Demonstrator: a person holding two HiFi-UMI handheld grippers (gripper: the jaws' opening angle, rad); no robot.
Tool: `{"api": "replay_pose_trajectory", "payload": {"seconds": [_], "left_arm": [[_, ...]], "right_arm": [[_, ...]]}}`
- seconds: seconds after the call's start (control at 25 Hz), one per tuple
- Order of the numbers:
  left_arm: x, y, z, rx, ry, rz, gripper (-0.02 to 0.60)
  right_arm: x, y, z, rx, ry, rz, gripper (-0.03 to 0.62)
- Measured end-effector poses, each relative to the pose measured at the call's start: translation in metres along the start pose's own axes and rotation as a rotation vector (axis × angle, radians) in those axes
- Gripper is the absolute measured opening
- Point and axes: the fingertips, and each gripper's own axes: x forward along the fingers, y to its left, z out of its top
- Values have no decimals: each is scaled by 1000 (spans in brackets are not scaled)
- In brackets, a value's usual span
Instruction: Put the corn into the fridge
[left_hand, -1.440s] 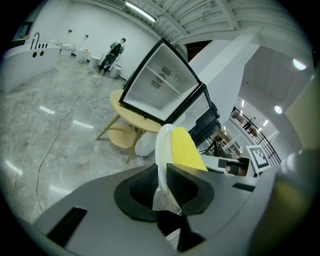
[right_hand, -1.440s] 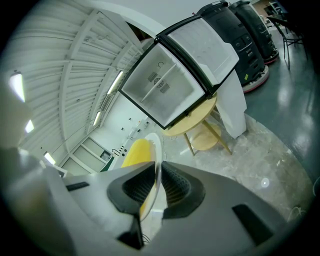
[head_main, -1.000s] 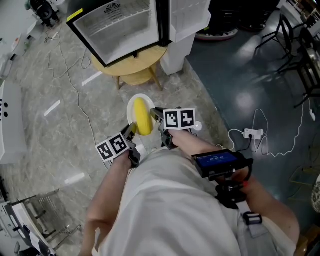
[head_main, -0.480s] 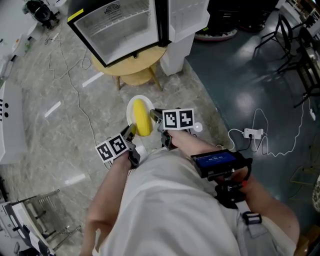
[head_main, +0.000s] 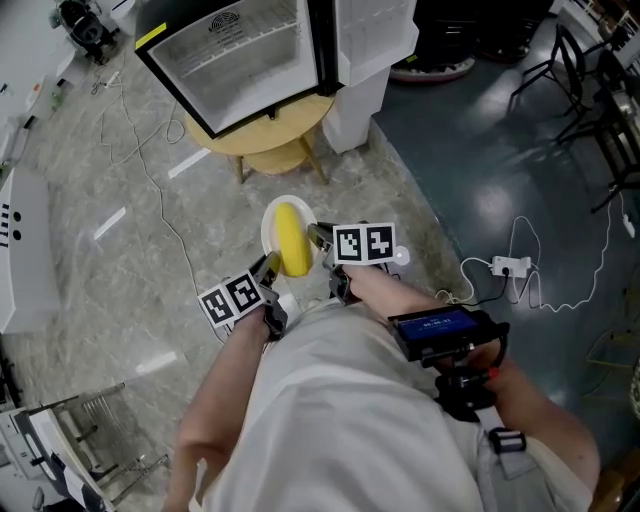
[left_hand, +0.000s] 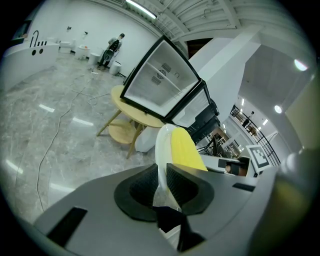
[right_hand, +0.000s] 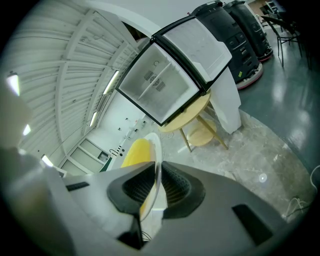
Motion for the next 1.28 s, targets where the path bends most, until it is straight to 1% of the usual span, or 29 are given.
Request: {"api": "replay_pose_trajectory", "payload": {"seconds": [0.24,0.36,0.68,0.88,1.0,1.04,1.2,1.28], "left_arm": [[2,-4,-5,7,17,-16,58],[8,-3,-1,5,25,-16,58],[4,-2,2,5,28,-13,58],[9,-4,13,-1,21,-20,58],[4,-5,8,-4,24,-29,58],[8,-7,8,-5,27,-30,58],[54,-27,25,-18,36,-16,58],[66,-33,30,-26,37,-9,58]], "right_arm": [[-5,-4,-1,10,-7,-16,44],[-3,-7,3,10,-6,-20,44],[-2,-3,5,1,4,-16,44],[3,-2,17,-11,13,-17,44],[0,2,13,-15,19,-22,44],[-1,-2,15,-15,21,-23,44],[0,-37,55,-6,38,-22,44],[1,-46,66,-5,46,-20,44]]}}
